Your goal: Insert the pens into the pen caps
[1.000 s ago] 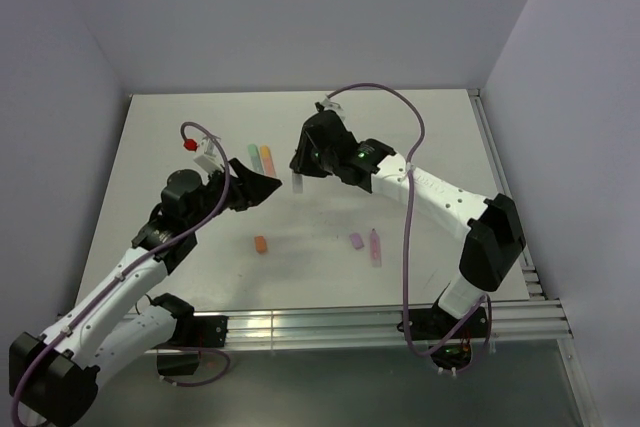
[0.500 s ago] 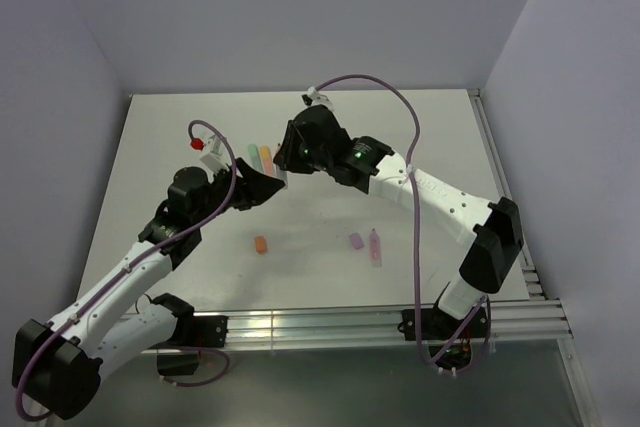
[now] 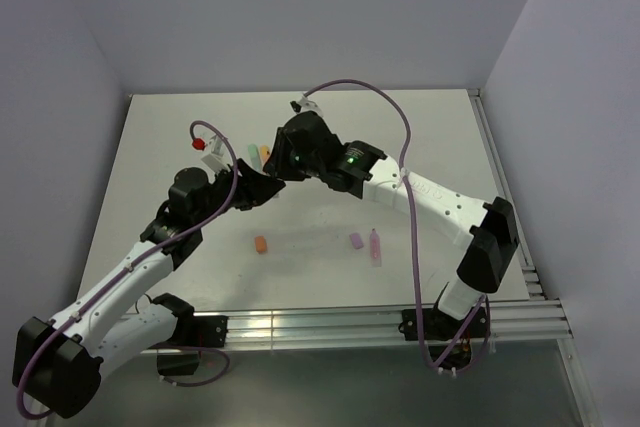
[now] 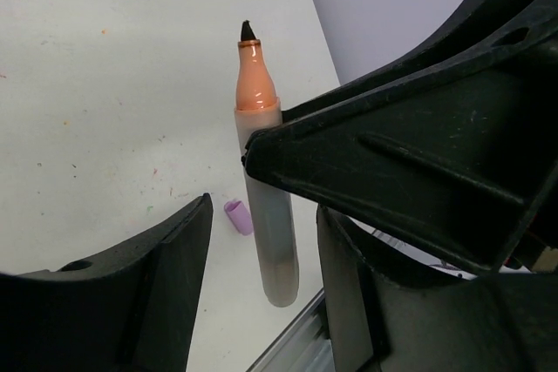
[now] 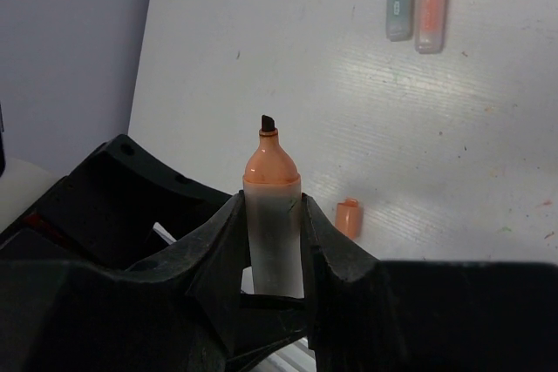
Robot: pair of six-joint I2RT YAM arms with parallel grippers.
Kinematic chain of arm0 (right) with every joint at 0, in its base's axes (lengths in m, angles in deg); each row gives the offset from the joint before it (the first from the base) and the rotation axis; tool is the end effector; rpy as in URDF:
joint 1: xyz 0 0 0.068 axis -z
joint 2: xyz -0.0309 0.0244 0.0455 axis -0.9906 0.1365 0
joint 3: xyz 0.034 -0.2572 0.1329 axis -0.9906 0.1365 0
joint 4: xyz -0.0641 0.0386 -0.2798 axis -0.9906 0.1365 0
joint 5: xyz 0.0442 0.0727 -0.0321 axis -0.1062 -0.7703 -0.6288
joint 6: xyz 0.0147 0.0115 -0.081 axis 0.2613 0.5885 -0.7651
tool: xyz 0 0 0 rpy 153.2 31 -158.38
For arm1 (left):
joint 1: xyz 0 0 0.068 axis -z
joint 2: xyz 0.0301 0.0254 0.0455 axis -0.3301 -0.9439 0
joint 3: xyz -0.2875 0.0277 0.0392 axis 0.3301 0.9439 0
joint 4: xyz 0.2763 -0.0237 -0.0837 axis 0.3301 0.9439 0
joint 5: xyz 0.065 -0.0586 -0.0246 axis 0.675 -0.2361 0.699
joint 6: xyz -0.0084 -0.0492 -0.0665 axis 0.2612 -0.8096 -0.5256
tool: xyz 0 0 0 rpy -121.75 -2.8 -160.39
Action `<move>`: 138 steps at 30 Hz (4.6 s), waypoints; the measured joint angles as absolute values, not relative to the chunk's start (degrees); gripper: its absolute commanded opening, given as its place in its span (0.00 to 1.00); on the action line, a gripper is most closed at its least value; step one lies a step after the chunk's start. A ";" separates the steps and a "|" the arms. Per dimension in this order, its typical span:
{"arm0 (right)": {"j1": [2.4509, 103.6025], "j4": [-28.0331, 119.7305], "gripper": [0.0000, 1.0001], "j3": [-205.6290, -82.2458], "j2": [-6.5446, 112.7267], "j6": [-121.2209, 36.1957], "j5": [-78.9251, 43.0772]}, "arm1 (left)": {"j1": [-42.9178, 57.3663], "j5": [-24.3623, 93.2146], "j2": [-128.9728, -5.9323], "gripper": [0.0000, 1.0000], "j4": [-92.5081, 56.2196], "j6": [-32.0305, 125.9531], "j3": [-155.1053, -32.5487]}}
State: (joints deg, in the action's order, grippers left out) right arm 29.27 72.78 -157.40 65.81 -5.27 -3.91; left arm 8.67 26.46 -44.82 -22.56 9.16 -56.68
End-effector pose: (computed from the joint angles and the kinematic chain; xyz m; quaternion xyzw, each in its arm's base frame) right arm 0.2726 0.3470 0.3554 -0.0405 0.8737 0.3288 0.3562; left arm 0.2288 -0.1442 0.2843 -0.0543 0.7685 -0.4777 0.4223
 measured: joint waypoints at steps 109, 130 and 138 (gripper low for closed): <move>16.53 60.85 0.07 -151.35 92.45 -5.43 -0.92 | 1.81 51.53 -34.13 0.00 13.74 12.35 -73.54; 19.46 63.80 0.06 -141.27 84.37 -7.20 2.75 | 1.81 51.35 -34.15 0.00 13.35 12.35 -73.51; 19.94 66.20 0.08 -139.28 81.35 -8.51 2.56 | 1.81 51.31 -34.15 0.00 13.32 12.32 -73.40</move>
